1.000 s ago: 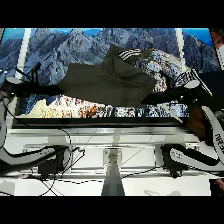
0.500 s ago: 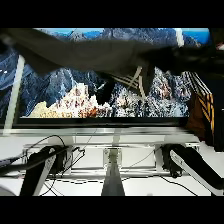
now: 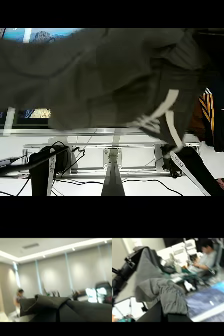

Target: Fold the clothes and pants, and hang the long-sleeved shirts on hangers.

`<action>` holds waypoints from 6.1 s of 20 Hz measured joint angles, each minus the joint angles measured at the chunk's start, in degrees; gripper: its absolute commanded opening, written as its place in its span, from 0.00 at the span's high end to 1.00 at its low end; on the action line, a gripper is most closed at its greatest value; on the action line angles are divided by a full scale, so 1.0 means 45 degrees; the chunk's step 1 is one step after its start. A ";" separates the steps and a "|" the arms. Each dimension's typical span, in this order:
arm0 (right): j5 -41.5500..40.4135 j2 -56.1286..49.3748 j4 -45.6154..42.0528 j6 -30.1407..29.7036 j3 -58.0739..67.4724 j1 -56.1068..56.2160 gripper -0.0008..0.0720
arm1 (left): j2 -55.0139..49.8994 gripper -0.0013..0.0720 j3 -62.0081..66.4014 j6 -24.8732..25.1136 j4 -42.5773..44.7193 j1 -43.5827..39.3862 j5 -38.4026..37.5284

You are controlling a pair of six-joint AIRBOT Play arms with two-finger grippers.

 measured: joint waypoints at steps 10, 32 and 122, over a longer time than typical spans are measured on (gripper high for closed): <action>-0.0811 -0.3585 -0.6484 0.2030 -0.2079 0.0015 0.95 | -0.7703 0.98 -0.1851 -0.0957 -0.0656 -0.1783 -0.5017; 0.2161 -0.7135 -1.2454 0.1098 -0.2385 -0.5217 0.95 | -0.9340 0.97 -0.4104 -0.6436 -0.0860 -1.0768 -0.9024; -0.1807 -1.0414 -0.9680 0.1263 -0.3342 -0.3167 0.28 | -1.4367 0.97 -0.1005 -0.3376 0.1690 -0.3045 -1.0559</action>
